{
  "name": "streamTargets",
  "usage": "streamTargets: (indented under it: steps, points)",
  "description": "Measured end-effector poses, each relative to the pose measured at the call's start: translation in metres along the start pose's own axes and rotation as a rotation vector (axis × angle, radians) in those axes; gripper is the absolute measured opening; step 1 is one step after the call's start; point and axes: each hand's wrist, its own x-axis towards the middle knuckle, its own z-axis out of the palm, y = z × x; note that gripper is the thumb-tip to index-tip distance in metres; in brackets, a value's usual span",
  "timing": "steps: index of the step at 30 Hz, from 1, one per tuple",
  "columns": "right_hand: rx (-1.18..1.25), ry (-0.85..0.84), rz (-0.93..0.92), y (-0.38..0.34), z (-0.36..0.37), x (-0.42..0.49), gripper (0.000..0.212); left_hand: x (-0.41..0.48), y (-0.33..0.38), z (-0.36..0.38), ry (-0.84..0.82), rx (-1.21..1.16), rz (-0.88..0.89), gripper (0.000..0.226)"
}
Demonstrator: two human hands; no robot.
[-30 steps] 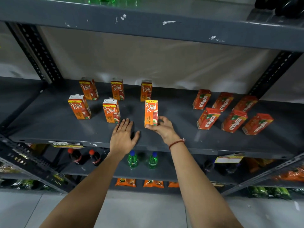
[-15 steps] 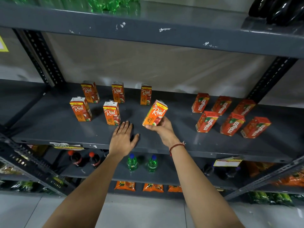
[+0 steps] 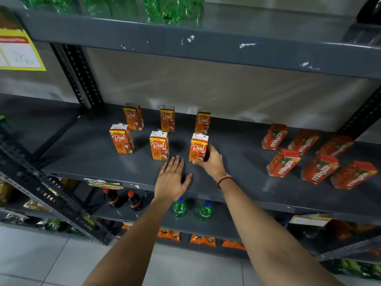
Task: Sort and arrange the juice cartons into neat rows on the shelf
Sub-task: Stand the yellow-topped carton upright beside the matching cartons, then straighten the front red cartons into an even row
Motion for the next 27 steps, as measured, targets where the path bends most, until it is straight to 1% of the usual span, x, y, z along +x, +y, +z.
streamTargets:
  steps: [5,9,14,17,19,20,23,24,25,27]
  points:
    - [-0.03,-0.049,-0.017,0.006,-0.004,0.001,0.056,0.0,0.0,0.0,0.011,0.004,0.002,0.063]
    - [-0.033,-0.089,-0.014,0.01,-0.008,0.0,0.057,0.001,0.0,0.0,0.025,0.008,0.002,0.067]
    - [-0.018,-0.104,-0.012,0.009,-0.01,-0.003,0.06,0.0,0.0,0.0,0.031,0.015,0.007,0.074]
    - [0.058,-0.089,0.0,0.008,-0.016,-0.012,0.066,0.0,0.002,-0.001,0.016,-0.003,0.004,0.071]
    - [0.119,0.009,0.013,0.014,-0.026,-0.024,0.066,-0.003,0.004,-0.002,0.044,-0.045,-0.02,0.064]
    - [0.135,0.081,0.021,0.019,-0.034,-0.031,0.061,-0.007,0.006,-0.002,0.092,-0.086,-0.041,0.059]
    - [0.163,0.3,0.033,0.045,-0.071,-0.059,0.033,-0.024,0.03,0.002,0.285,-0.256,-0.068,0.045]
    - [0.149,0.376,0.033,0.055,-0.087,-0.07,0.025,-0.03,0.045,0.005,0.32,-0.313,-0.057,0.044]
    - [0.122,0.46,0.032,0.066,-0.103,-0.081,0.018,-0.033,0.064,0.009,0.328,-0.368,-0.036,0.042]
    - [0.061,0.645,0.038,0.084,-0.134,-0.101,0.01,-0.034,0.109,0.017,0.285,-0.474,0.016,0.038]
